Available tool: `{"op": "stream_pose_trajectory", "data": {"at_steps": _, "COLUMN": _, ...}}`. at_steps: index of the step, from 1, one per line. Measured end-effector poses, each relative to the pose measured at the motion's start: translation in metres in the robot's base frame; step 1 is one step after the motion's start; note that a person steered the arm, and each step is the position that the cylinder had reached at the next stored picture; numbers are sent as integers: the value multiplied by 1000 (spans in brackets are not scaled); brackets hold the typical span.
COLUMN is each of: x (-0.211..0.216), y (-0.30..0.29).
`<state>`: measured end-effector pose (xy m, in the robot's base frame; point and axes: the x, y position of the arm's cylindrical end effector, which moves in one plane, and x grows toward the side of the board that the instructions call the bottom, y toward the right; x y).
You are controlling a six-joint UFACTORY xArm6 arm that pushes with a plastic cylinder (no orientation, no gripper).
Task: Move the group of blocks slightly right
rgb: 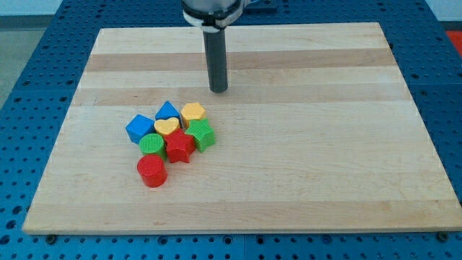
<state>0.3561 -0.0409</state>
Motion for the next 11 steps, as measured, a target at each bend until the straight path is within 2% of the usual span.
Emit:
{"op": "stream_pose_trajectory", "data": {"at_steps": 1, "x": -42, "y": -29}}
{"op": "stream_pose_trajectory", "data": {"at_steps": 2, "x": -31, "y": -79}}
{"op": "stream_pose_trajectory", "data": {"at_steps": 3, "x": 6, "y": -127}}
{"op": "stream_pose_trajectory", "data": {"at_steps": 6, "x": 74, "y": -170}}
{"op": "stream_pose_trajectory", "data": {"at_steps": 7, "x": 76, "y": -170}}
{"op": "stream_pose_trajectory", "data": {"at_steps": 9, "x": 124, "y": -144}}
{"op": "stream_pose_trajectory", "data": {"at_steps": 10, "x": 120, "y": -117}}
{"op": "stream_pose_trajectory", "data": {"at_steps": 11, "x": 92, "y": -82}}
